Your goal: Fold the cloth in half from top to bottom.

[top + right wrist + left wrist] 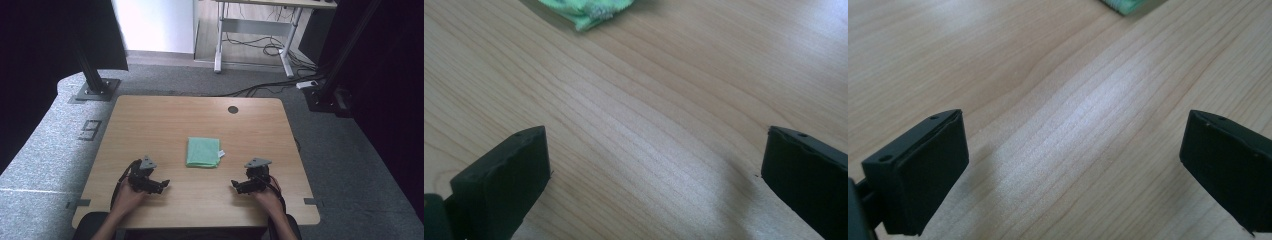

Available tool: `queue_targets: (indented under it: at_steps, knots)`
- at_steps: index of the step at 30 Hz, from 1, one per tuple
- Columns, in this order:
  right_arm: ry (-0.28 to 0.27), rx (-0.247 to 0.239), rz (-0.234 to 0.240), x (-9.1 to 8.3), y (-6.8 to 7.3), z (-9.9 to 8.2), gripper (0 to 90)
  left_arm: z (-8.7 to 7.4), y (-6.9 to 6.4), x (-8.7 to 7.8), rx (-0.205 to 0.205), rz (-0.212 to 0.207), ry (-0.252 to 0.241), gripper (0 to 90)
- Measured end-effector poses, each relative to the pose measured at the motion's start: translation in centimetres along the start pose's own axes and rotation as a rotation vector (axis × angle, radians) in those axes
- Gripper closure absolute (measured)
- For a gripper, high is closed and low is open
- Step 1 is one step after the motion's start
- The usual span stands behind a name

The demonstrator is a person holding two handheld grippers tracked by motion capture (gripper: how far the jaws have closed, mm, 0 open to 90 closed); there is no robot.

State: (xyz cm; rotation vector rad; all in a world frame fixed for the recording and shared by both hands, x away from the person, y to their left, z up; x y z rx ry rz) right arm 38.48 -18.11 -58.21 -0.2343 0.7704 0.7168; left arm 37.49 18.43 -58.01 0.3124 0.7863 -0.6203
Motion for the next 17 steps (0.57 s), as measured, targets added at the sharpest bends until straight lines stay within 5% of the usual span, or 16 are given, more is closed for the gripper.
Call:
queue_targets:
  at_steps: [17]
  knots:
    - [-0.013, 0.009, -0.013, 0.72, 0.00, -0.61, 0.0, -0.17, -0.21, 0.71, 0.011, 0.006, 0.021, 0.0]
Point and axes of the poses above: each handheld gripper's, and its own axes: x roughly forward along the jaws, z roughly out of its top, y roughly to its left, the point moved 5 cm from there along x, roughly forward along the jaws, and after that the axes turned 4 degrees about z, right-handed, at the moved point
